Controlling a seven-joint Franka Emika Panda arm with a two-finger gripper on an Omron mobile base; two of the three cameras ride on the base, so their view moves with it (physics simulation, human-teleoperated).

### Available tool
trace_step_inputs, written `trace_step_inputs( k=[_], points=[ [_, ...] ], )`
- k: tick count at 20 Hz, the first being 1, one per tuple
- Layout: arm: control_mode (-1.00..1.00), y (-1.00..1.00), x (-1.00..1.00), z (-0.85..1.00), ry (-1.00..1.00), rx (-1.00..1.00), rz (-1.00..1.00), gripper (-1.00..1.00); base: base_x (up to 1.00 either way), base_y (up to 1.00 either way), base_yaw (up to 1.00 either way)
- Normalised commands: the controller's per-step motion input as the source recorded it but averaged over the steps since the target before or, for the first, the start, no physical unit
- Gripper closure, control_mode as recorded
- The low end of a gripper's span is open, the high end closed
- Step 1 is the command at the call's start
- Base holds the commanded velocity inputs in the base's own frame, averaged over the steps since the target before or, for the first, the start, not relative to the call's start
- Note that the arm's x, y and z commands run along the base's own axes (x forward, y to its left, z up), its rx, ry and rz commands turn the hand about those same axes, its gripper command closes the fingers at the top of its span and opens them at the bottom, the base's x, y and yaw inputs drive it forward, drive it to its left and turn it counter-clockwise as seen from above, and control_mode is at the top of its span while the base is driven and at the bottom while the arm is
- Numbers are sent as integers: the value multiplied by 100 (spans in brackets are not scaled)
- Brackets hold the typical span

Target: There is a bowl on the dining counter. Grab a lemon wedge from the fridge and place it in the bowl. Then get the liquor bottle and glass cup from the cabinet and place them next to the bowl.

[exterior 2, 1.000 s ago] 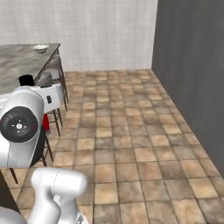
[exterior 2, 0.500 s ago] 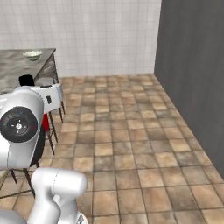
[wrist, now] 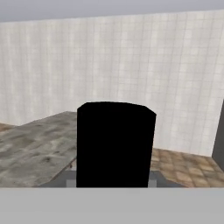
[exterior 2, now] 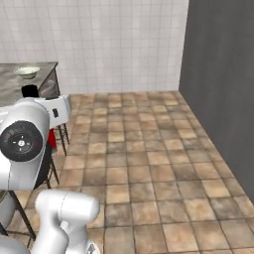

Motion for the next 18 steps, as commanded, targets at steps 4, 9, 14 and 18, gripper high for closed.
trace_step_inputs(
  k=[4, 9, 14, 18],
  points=[
    [100, 0, 0, 0, 0, 0, 0, 100, 100, -5, 7],
    [100, 0, 0, 0, 0, 0, 0, 100, 100, -10, 14],
    [100, 0, 0, 0, 0, 0, 0, 100, 100, -11, 13],
    [100, 0, 0, 0, 0, 0, 0, 100, 100, -11, 16]
  ],
)
